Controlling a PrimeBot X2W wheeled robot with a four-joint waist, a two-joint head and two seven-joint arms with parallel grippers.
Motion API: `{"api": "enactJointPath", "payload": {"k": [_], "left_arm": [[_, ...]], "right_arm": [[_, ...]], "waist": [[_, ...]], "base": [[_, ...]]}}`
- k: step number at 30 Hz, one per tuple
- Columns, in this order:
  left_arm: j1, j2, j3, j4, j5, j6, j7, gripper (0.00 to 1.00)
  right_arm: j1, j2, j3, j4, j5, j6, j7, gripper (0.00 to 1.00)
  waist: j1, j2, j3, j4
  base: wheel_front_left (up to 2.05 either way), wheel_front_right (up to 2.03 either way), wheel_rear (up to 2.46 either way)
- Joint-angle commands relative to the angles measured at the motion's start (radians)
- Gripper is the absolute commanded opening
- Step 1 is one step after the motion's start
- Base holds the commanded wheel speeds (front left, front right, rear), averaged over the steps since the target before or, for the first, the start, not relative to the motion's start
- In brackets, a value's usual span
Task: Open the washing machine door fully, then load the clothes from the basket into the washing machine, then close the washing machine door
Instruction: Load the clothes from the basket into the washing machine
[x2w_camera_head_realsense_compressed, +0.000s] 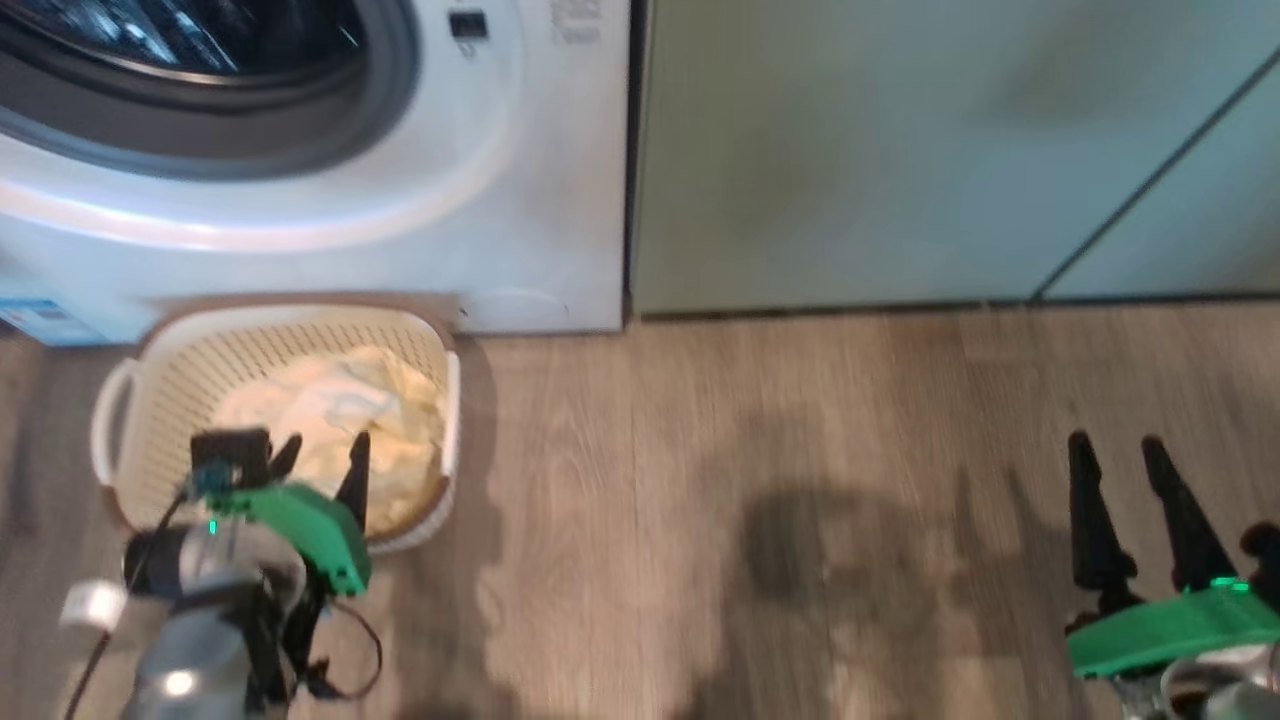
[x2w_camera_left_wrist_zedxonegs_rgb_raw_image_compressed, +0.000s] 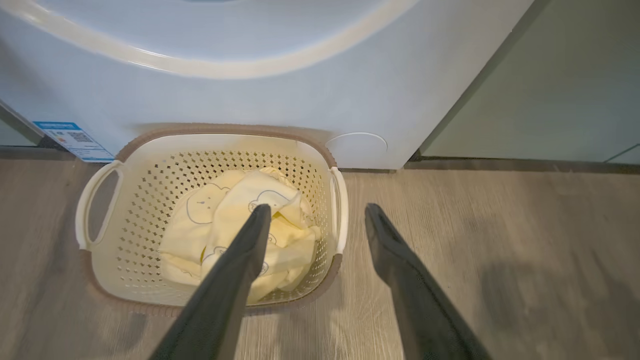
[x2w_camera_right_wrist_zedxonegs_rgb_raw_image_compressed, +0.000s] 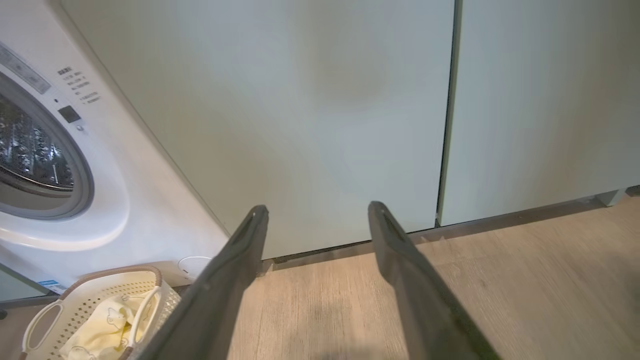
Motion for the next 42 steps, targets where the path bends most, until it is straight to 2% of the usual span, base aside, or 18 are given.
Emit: {"api": "enactJointPath", "payload": {"k": [1, 9, 15, 24, 31, 35, 42], "left_arm": [[-0.073, 0.048, 0.007, 0.033, 0.024, -0.001, -0.005, 1.0], [-0.278, 0.086, -0.053, 0.254, 0.077, 0.003, 0.003, 1.0], [-0.409, 0.116, -0.075, 0.345, 0.097, 0.032, 0.02, 1.0], [-0.547, 0.142, -0.104, 0.391, 0.119, 0.096, 0.098, 1.0], [-0.625, 0.141, -0.096, 0.398, 0.101, 0.135, 0.107, 1.0], [-0.669, 0.149, -0.09, 0.402, 0.094, 0.188, 0.131, 1.0], [-0.715, 0.18, -0.062, 0.406, 0.062, 0.249, 0.18, 1.0]], "right_arm": [[-0.039, -0.027, 0.018, -0.034, 0.005, 0.0, -0.01, 1.0], [-0.117, -0.025, 0.03, -0.053, 0.011, 0.0, -0.01, 1.0], [-0.173, -0.028, 0.031, -0.064, 0.02, 0.0, -0.01, 1.0], [-0.243, -0.033, 0.039, -0.08, 0.025, 0.0, -0.01, 1.0], [-0.28, -0.034, 0.044, -0.091, 0.026, 0.0, -0.01, 1.0], [-0.295, -0.038, 0.058, -0.098, 0.028, 0.0, -0.01, 1.0], [-0.314, -0.043, 0.068, -0.111, 0.033, 0.0, -0.01, 1.0]], "waist": [[-0.0002, 0.0, 0.077, -0.038], [-0.0002, 0.0, 0.24, -0.073], [-0.0002, 0.0, 0.367, -0.083], [-0.0002, 0.0, 0.522, -0.081], [-0.0002, 0.0, 0.601, -0.08], [-0.0002, 0.0, 0.64, -0.081], [-0.0002, 0.0, 0.685, -0.087]], "base": [[0.0, 0.0, 0.0], [0.0, 0.0, 0.0], [0.0, 0.0, 0.0], [0.0, 0.0, 0.0], [0.0, 0.0, 0.0], [0.0, 0.0, 0.0], [0.0, 0.0, 0.0]]}}
